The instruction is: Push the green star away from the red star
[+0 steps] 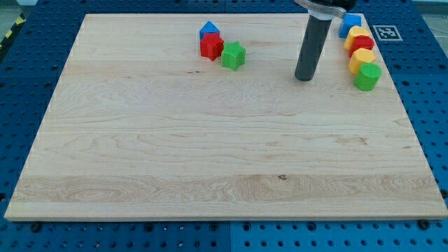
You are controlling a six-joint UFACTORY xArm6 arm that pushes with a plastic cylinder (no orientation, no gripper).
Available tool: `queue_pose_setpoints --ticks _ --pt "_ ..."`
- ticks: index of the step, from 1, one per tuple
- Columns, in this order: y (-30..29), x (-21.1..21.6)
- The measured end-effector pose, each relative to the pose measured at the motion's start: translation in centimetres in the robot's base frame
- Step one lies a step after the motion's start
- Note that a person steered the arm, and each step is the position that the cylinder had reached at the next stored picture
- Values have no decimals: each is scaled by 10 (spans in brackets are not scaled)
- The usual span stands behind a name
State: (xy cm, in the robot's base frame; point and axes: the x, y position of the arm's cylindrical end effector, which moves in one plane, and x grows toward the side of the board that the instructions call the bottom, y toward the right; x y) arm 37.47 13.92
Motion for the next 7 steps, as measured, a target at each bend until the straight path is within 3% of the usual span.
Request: queue_pose_setpoints --ticks 5,7 --pt "-5 -34" --pt "-51 -46"
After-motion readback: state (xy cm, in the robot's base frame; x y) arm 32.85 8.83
